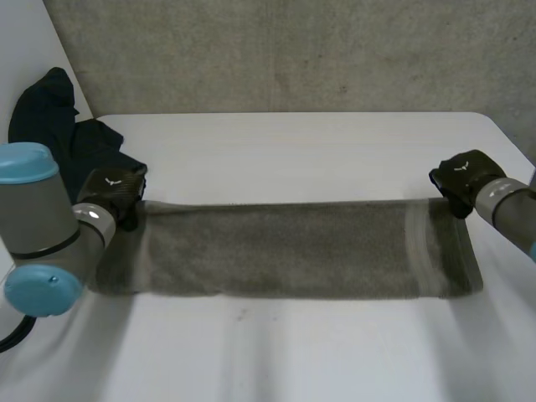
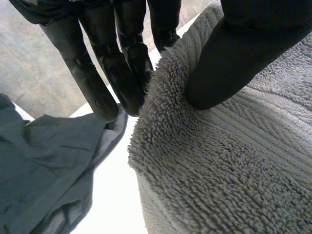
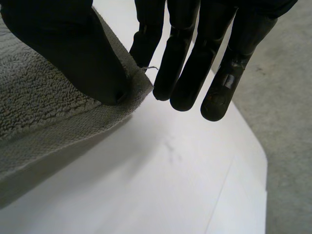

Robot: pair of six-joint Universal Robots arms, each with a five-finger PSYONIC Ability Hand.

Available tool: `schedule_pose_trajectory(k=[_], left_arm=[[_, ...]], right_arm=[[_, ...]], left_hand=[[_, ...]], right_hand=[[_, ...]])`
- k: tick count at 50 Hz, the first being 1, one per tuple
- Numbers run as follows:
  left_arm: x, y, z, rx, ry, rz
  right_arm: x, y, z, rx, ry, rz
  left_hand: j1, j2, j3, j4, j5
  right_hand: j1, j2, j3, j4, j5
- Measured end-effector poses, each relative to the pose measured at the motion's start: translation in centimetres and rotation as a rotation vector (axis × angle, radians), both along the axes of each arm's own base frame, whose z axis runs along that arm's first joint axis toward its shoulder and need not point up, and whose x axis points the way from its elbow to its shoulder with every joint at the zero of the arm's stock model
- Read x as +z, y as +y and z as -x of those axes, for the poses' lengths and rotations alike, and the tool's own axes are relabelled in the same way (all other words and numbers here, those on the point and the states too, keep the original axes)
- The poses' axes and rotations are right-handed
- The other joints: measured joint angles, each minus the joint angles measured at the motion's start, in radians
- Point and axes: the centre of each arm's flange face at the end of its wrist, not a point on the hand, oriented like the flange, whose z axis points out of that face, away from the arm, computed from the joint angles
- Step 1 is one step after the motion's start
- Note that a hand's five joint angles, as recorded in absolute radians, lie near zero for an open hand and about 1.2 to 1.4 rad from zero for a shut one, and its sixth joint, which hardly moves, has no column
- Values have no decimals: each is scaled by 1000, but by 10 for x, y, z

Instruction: Fold the laundry.

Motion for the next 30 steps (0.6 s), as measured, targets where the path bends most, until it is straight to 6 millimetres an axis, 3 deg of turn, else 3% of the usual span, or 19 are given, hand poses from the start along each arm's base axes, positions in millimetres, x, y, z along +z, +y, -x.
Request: schedule_pose_trajectory(k=[7, 9, 10, 11, 12, 13, 14, 15, 19, 23, 26, 30], left_arm=[[-18, -17, 10, -5, -10, -11], [-22, -22, 12, 3, -12, -9], [-23, -23, 13, 6, -13, -8], [-23, -24, 13, 7, -14, -7], [-24, -25, 14, 10, -15, -4], [-23, -26, 14, 11, -15, -2], [-23, -26, 14, 11, -15, -2], [-23, -26, 16, 12, -16, 2], [-21, -24, 19, 8, -16, 5], [-13, -13, 21, -5, -14, 9], [-2, -2, 20, -14, -8, 16], [8, 15, 17, -22, 1, 22]], right_arm=[[-13, -24, -16, -12, 9, 80], [-17, -32, -20, -17, 10, 109], [-18, -35, -21, -20, 10, 119], [-18, -36, -21, -23, 10, 125], [-18, -39, -22, -31, 9, 139], [-18, -41, -22, -35, 8, 144], [-18, -41, -22, -35, 8, 144], [-15, -45, -23, -57, 0, 165], [-5, -45, -21, -99, -29, 186], [14, -35, -17, -130, -75, 195], [33, -11, -13, -122, -111, 174], [32, 19, -7, -89, -120, 87]], left_hand=[[-3, -13, -7, -10, -4], [-95, -146, -124, -132, -107], [-420, -438, -405, -419, -391], [-420, -438, -405, -419, -391], [-686, -667, -653, -651, -622], [-686, -667, -653, -651, -622], [-686, -667, -653, -651, -622], [-940, -959, -948, -961, -922], [-942, -994, -982, -997, -947], [-942, -994, -982, -997, -947], [-942, -994, -982, -997, -947], [-942, -994, -982, -997, -947]], right_hand=[[0, 0, 0, 0, 0], [-37, -41, -42, -45, -40], [-117, -143, -126, -131, -115], [-152, -180, -162, -166, -148], [-291, -324, -322, -326, -300], [-429, -469, -442, -446, -419], [-429, -469, -442, -446, -419], [-728, -838, -821, -822, -794], [-781, -952, -961, -952, -922], [-781, -952, -961, -952, -922], [-781, -952, -961, -952, -922], [-781, -952, -961, -952, -921]])
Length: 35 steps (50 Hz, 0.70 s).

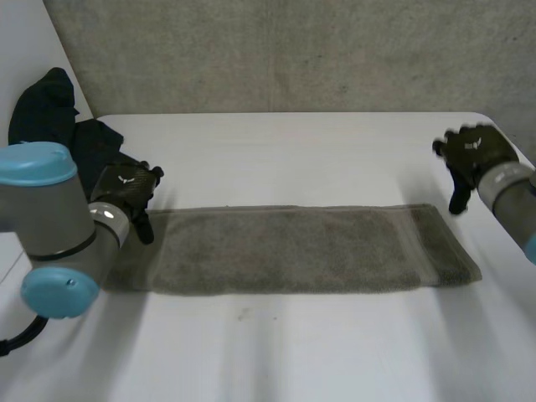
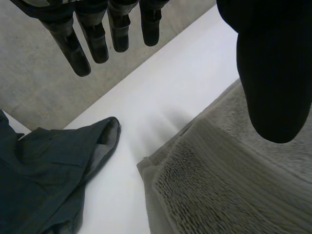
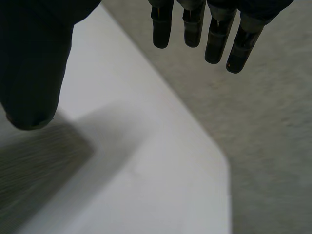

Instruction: Fold the laundry.

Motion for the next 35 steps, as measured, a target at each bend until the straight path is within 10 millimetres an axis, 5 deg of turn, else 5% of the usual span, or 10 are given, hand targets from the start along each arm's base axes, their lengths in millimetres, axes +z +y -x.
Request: schedule_pose_trajectory(k=[12, 22, 27, 35], left_arm=[[-2, 28, -7, -11, 50, 19], [-5, 29, -6, -14, 55, 25], [-6, 30, -6, -18, 53, 21], [-6, 30, -6, -16, 53, 22]], right_arm=[[-61, 60, 35, 60, -66, -277], [-88, 54, 46, 40, -82, -256], [-95, 46, 47, 36, -77, -236], [-93, 31, 66, -26, -68, -192]], left_hand=[[0, 0, 0, 0, 0], [0, 0, 0, 0, 0], [0, 0, 0, 0, 1], [0, 0, 0, 0, 1]], right_hand=[[120, 147, 160, 141, 115], [251, 307, 307, 292, 261], [680, 925, 921, 904, 858], [724, 951, 961, 951, 896]])
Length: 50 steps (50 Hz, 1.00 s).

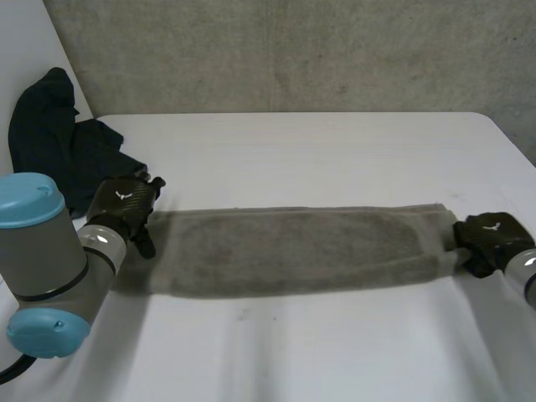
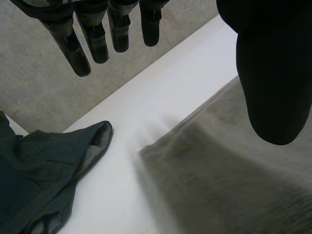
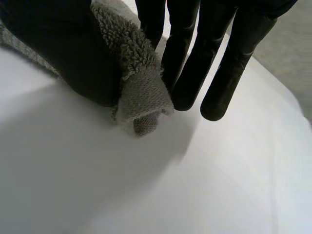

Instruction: Fold the laundry.

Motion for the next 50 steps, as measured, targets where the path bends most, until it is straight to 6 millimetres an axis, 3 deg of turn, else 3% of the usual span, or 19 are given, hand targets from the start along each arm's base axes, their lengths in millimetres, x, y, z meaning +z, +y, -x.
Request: schedule_pose_trajectory(k=[5, 10, 11, 14, 17, 19, 23, 25, 26, 27, 29, 30, 33, 35, 36, 39, 41, 46, 50], left_arm=[[2, 1, -1, 1, 2, 4], [4, 3, -1, 0, 3, 7], [4, 3, -1, 0, 3, 8], [5, 4, -1, -1, 3, 10], [6, 4, 0, -2, 3, 11], [7, 5, 0, -3, 4, 14], [10, 6, 1, -7, 8, 24], [14, 8, 3, -14, 12, 34], [14, 8, 3, -14, 12, 34], [17, 9, 5, -22, 15, 43], [19, 11, 7, -29, 18, 49], [21, 13, 10, -38, 21, 56], [25, 17, 16, -59, 25, 67], [26, 20, 20, -73, 28, 72], [27, 22, 23, -83, 29, 75], [29, 28, 33, -117, 34, 83], [29, 33, 40, -142, 36, 85], [27, 44, 60, -206, 38, 83], [23, 55, 82, -275, 41, 81]], right_arm=[[13, -13, 35, -96, 25, 44], [30, -28, 84, -200, 115, 110], [38, -33, 106, -237, 183, 141], [48, -39, 123, -251, 272, 176], [54, -41, 119, -227, 310, 204], [64, -43, 101, -177, 316, 243], [87, -35, 43, -43, 265, 334], [104, -17, -10, 89, 202, 399], [104, -17, -10, 89, 202, 399], [111, 2, -47, 192, 157, 431], [113, 13, -66, 249, 134, 445], [112, 34, -97, 353, 100, 454], [102, 76, -147, 546, 52, 443], [92, 99, -169, 642, 34, 423], [84, 112, -180, 695, 27, 403], [61, 138, -200, 789, 22, 337], [50, 144, -203, 802, 21, 297], [41, 134, -190, 715, 6, 219], [44, 103, -147, 502, -27, 129]], left_hand=[[0, 0, 0, 0, -1], [0, 0, 0, 0, 0], [0, 0, 0, 0, -1], [0, 0, 0, 0, -1], [0, 0, 0, 0, 0], [0, 0, 0, 0, 0], [0, 0, 0, 0, -1], [0, 0, 0, 0, 0], [0, 0, 0, 0, 0], [0, 0, 0, 0, -1], [0, 0, 0, 0, -1], [0, 0, 0, 0, -1], [0, 0, 0, 0, -1], [0, 0, 0, 0, -1], [0, 0, 0, 0, 0], [0, 0, 0, 0, -1], [0, 0, 0, 0, -1], [0, 0, 0, 0, -1], [0, 0, 0, 0, -1]], right_hand=[[0, 0, 0, 0, 0], [16, 0, 0, 0, 0], [18, 0, 0, 0, 0], [25, 0, 0, 0, 0], [25, 0, 0, 0, 0], [29, 0, 0, 1, 0], [37, 0, 0, 1, 0], [45, 0, 0, 1, 0], [45, 0, 0, 1, 0], [45, 0, 0, 1, 0], [45, 0, 0, 1, 17], [45, 0, 0, 1, 20], [45, 0, 0, 1, 25], [36, -3, -2, -2, 22], [-89, -120, -119, -119, -91], [-598, -675, -664, -659, -618], [-704, -884, -870, -870, -822], [-726, -953, -962, -953, -898], [-726, -953, -963, -953, -898]])
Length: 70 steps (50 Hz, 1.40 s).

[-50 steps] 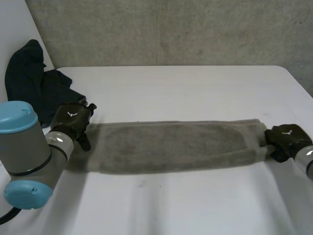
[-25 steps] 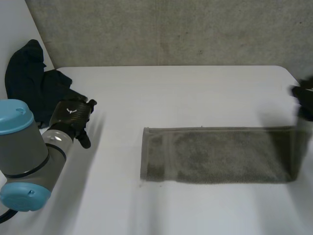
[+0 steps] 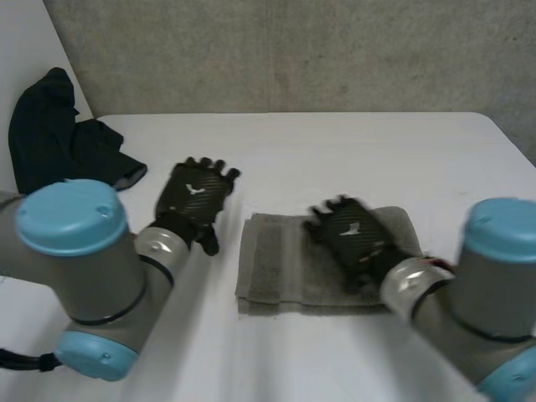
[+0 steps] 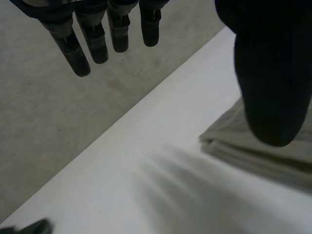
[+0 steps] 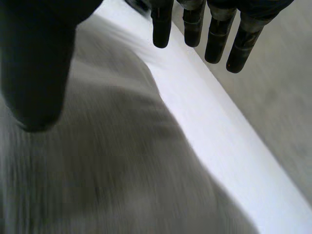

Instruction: Fold the laundry.

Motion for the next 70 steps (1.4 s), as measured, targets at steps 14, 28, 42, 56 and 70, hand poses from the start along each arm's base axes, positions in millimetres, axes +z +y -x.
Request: schedule_pose_trajectory(k=[14, 28, 42, 56, 70], left_arm=[[-22, 17, 46, -119, -14, -20], [0, 10, 16, -20, 12, -39], [24, -1, 11, 35, 129, -33], [-11, 27, 65, -198, 170, -216], [-68, 22, 53, -48, -52, -362]], right_arm=[[-28, -30, 102, -333, 14, -235], [21, -26, 15, -127, 10, 24], [11, 44, -63, 100, -36, -18], [13, -28, 0, -235, -309, -304], [-30, -29, -3, -227, -173, -401]], left_hand=[[0, 0, 0, 0, 0], [0, 0, 0, 0, 0], [0, 0, 0, 0, 0], [3, 0, 0, 0, 0], [3, 0, 0, 0, 0]], right_hand=[[640, 840, 837, 818, 774], [741, 950, 963, 953, 920], [-1, 0, 0, 0, 1], [-1, 0, 0, 0, 1], [-23, 0, 0, 0, 1]])
